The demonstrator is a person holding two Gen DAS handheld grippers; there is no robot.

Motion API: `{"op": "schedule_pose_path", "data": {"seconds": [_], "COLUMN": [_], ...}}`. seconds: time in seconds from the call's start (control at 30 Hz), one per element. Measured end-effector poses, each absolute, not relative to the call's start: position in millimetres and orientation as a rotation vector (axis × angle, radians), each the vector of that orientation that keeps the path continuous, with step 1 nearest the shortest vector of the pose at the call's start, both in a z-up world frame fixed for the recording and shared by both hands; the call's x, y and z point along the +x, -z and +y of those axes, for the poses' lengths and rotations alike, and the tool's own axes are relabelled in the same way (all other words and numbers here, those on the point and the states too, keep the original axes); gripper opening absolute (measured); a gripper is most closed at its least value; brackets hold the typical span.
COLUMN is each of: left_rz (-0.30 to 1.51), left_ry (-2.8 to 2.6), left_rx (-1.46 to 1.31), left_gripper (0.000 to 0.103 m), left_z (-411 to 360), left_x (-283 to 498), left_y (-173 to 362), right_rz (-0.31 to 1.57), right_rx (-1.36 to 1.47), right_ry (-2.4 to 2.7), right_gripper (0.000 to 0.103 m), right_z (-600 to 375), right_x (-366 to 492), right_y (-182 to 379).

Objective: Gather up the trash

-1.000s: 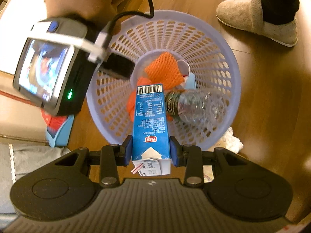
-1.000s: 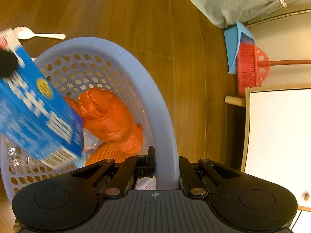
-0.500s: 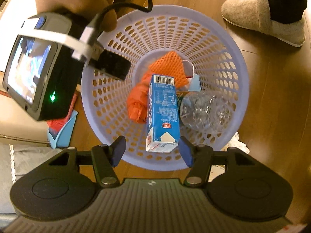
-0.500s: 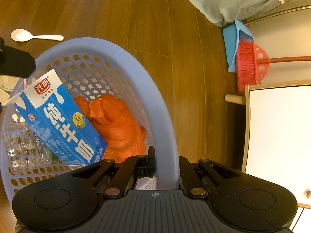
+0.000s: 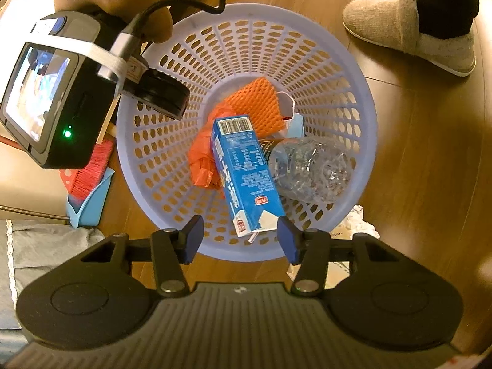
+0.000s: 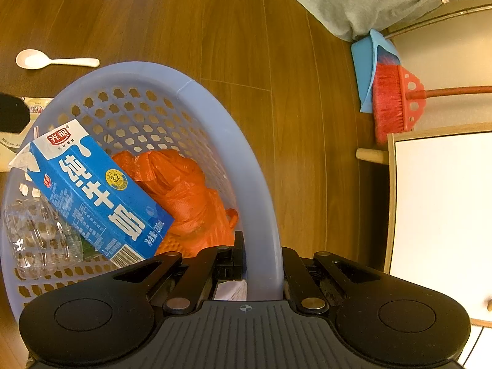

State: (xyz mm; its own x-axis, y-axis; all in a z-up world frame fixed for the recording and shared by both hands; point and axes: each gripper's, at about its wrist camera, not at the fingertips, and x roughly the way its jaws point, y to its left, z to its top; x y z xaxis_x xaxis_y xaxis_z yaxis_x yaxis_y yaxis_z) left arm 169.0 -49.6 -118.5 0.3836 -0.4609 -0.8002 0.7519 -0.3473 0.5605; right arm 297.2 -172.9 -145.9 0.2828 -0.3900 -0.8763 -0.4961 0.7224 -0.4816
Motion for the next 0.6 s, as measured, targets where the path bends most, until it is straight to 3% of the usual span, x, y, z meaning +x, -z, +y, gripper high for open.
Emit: {"op": "schedule_pose_path", "data": {"seconds": [0.37,0.6], "left_rz": [0.291,0.27], "left_ry": [1.264,1.231], "left_rx": [1.486,1.437], "left_gripper": [0.03,0.029], "left_z": [-65.0,-86.1], "left_x": [174.9,185.6], "left_y": [142.1,155.2], "right_rz": [1.328,1.331], "right_rx": [-0.788,-0.769], "right_ry": [-0.072,-0.063], "right_gripper": [0.0,0.0], "right_z": [-182.7,-186.9], "right_x": [293.5,294.4], "right_y": [144.4,143.1]}}
